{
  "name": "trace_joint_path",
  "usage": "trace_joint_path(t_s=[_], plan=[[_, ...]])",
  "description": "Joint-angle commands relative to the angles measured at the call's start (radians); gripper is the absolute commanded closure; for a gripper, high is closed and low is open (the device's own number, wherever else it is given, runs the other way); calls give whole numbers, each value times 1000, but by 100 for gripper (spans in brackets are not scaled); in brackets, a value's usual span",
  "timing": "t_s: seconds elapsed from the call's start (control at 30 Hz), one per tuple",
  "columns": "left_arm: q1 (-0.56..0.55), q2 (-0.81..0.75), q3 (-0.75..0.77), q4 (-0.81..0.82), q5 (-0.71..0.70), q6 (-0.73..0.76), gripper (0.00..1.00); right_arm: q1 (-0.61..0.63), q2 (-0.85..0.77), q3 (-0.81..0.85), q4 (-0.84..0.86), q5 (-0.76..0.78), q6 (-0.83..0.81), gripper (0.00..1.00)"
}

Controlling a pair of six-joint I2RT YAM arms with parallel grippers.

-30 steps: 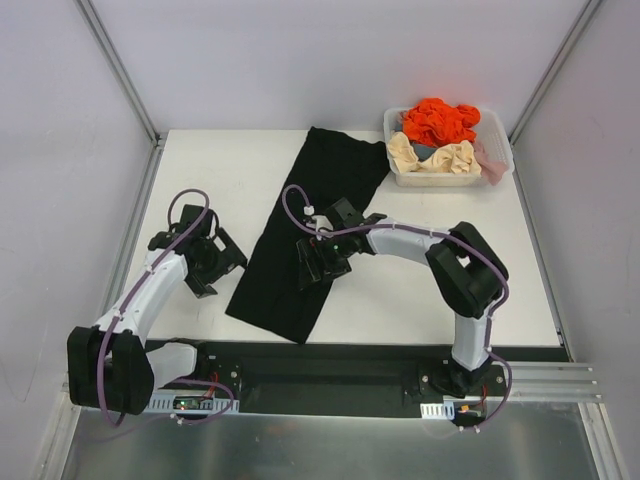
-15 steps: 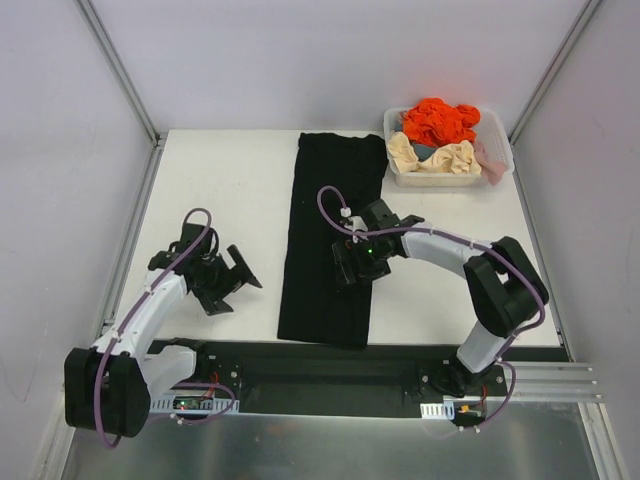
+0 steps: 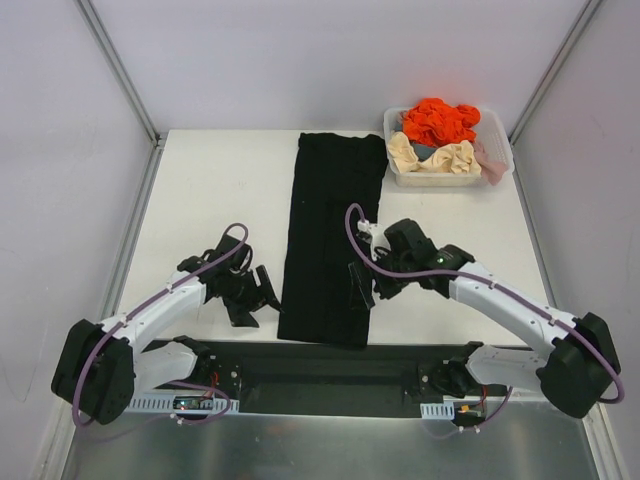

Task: Fold and stack the t-shirts
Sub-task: Fold the tshirt

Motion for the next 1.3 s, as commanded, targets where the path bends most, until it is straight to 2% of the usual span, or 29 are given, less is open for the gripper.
trace_joint_path(t_s=[0.0,0.13,0.27,0.3,0.33,0.53,0.57,0.73,0.8,0.83,1.0,1.1,1.2,1.27], plan=[[-42,35,-7,44,9,-14,33,44,-61,-125,-28,-60,115,3],[-93,98,-2,58,-13,-31,35,61,-110,-209,0,-50,253,2],[-133,177,10,73,-33,-37,39,61,-114,-264,-5,-39,313,1],[-139,191,15,75,-36,-37,41,61,-107,-278,3,-45,319,3],[-144,203,22,79,-40,-36,48,63,-93,-284,11,-57,325,7],[-165,279,32,101,-34,-45,66,72,-12,-312,115,-126,377,20],[-170,288,32,101,-37,-46,73,75,2,-311,119,-123,382,22],[-174,289,19,104,-33,-62,88,78,74,-306,175,-151,423,38],[-177,283,15,105,-33,-65,90,80,91,-306,187,-145,432,46],[-179,279,13,105,-33,-69,91,80,99,-303,185,-143,436,54],[-187,271,12,107,-28,-74,94,95,131,-327,233,-165,491,65],[-190,263,2,107,-28,-85,100,130,122,-349,255,-163,538,80],[-199,237,-17,105,-21,-108,100,168,85,-338,187,-94,557,99],[-222,181,-47,104,-25,-143,100,211,55,-338,166,-53,570,99]])
